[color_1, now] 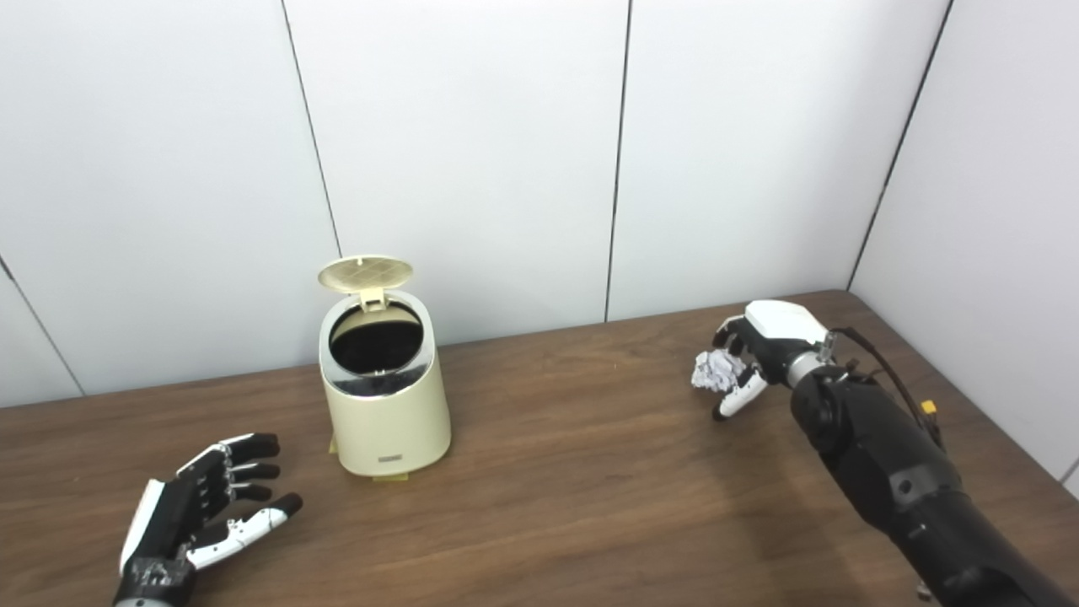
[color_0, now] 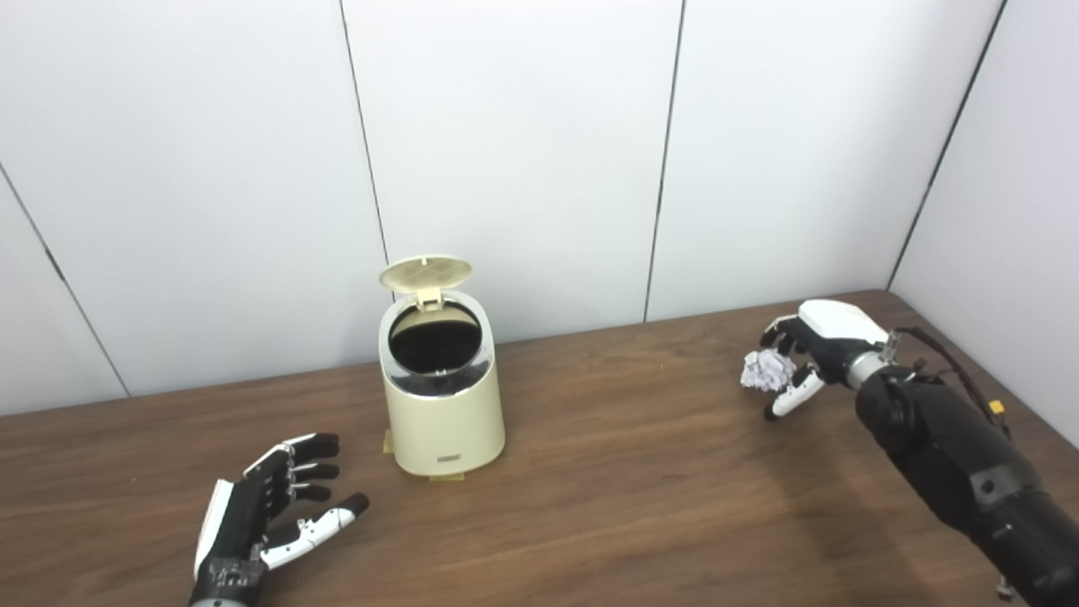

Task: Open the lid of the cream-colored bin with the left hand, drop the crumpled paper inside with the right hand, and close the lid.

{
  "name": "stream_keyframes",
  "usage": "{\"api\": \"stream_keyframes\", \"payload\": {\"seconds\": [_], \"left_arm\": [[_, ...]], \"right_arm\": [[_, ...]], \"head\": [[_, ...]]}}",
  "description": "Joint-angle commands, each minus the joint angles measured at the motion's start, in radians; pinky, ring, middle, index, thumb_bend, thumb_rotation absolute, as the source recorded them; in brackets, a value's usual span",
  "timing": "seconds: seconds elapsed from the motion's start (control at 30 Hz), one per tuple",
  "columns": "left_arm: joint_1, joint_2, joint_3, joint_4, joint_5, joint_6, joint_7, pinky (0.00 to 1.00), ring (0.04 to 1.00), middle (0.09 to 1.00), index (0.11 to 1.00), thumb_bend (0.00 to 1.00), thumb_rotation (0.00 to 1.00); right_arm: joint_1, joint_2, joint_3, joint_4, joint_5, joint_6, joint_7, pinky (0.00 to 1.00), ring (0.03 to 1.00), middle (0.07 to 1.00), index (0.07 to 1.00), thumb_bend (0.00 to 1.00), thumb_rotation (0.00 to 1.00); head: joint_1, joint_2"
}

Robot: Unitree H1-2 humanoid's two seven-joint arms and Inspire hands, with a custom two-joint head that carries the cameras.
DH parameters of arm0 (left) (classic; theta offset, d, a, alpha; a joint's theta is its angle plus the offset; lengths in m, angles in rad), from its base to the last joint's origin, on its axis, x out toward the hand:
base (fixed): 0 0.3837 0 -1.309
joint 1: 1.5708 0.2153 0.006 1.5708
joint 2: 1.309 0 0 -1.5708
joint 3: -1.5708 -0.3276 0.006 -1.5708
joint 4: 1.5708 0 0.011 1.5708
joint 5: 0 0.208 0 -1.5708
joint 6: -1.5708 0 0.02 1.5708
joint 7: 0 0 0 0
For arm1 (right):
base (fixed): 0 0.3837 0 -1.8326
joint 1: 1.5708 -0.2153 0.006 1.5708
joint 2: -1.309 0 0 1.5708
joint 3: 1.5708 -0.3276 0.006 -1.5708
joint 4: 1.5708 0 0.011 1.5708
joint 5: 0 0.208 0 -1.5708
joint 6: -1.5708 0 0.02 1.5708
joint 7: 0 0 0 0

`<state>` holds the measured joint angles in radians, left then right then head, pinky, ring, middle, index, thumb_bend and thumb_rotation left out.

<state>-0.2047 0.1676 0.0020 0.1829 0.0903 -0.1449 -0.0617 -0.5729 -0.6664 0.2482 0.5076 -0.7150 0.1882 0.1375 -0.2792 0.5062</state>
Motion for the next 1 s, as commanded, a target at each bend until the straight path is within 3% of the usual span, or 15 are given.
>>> {"api": "stream_keyframes", "payload": {"seconds": [0.0,0.03,0.1,0.17,0.27,0.53,0.7,0.77,0.8,0.87,0.97], "left_arm": [[0.009,0.009,-0.003,0.001,0.009,-0.02,0.004,0.6,0.68,0.737,0.735,0.73,0.11],[0.009,0.009,-0.004,-0.002,0.011,-0.018,0.004,0.6,0.679,0.736,0.734,0.73,0.11],[0.01,0.01,-0.005,-0.005,0.016,-0.015,0.006,0.6,0.677,0.736,0.733,0.73,0.11],[0.01,0.012,-0.007,-0.007,0.02,-0.016,0.006,0.6,0.676,0.738,0.734,0.73,0.11],[0.011,0.014,-0.005,-0.009,0.014,-0.014,0.0,0.6,0.674,0.738,0.731,0.72,0.1],[0.011,0.014,-0.005,-0.01,0.02,-0.012,-0.004,0.61,0.669,0.739,0.725,0.7,0.09],[0.012,0.009,-0.003,-0.009,0.02,-0.013,-0.006,0.6,0.67,0.734,0.72,0.7,0.09],[0.013,0.009,-0.006,-0.011,0.026,-0.013,-0.005,0.61,0.67,0.733,0.719,0.7,0.1],[0.013,0.008,-0.006,-0.011,0.027,-0.012,-0.005,0.62,0.673,0.734,0.719,0.7,0.1],[0.012,0.006,-0.007,-0.011,0.027,-0.01,-0.006,0.61,0.673,0.735,0.719,0.7,0.09],[0.01,0.003,-0.009,-0.014,0.031,-0.002,-0.006,0.6,0.67,0.73,0.717,0.7,0.09]], "right_arm": [[-0.035,-0.022,-0.018,-0.007,0.009,-0.012,-0.023,0.74,0.685,0.67,0.672,0.81,0.16],[-0.035,-0.025,-0.015,-0.012,0.009,-0.011,-0.018,0.74,0.682,0.668,0.668,0.8,0.15],[-0.036,-0.032,-0.006,-0.009,0.006,-0.019,-0.018,0.72,0.663,0.631,0.528,0.58,0.14],[-0.038,-0.04,0.007,-0.006,-0.01,-0.027,-0.023,0.7,0.656,0.616,0.499,0.53,0.14],[-0.042,-0.051,0.034,-0.005,-0.049,-0.014,-0.015,0.66,0.649,0.6,0.488,0.52,0.14],[-0.039,-0.065,0.057,-0.038,-0.084,0.002,0.004,0.73,0.729,0.636,0.487,0.52,0.14],[-0.039,-0.084,0.065,-0.055,-0.095,-0.043,-0.012,0.7,0.676,0.601,0.487,0.52,0.14],[-0.032,-0.089,0.051,-0.067,-0.089,-0.079,-0.051,0.7,0.657,0.586,0.487,0.52,0.14],[-0.029,-0.09,0.041,-0.074,-0.084,-0.101,-0.076,0.7,0.643,0.55,0.473,0.52,0.06],[-0.021,-0.089,0.02,-0.102,-0.076,-0.136,-0.118,0.65,0.61,0.522,0.47,0.53,0.02],[-0.009,-0.068,-0.028,-0.206,-0.051,-0.13,-0.119,0.64,0.614,0.492,0.483,0.53,0.0]], "head": [[0.001,0.0],[0.002,0.004],[0.002,0.004],[0.0,0.008],[0.001,0.01],[0.004,0.014],[0.01,0.016],[0.013,0.017],[0.014,0.017],[0.018,0.017],[0.02,0.016]]}}
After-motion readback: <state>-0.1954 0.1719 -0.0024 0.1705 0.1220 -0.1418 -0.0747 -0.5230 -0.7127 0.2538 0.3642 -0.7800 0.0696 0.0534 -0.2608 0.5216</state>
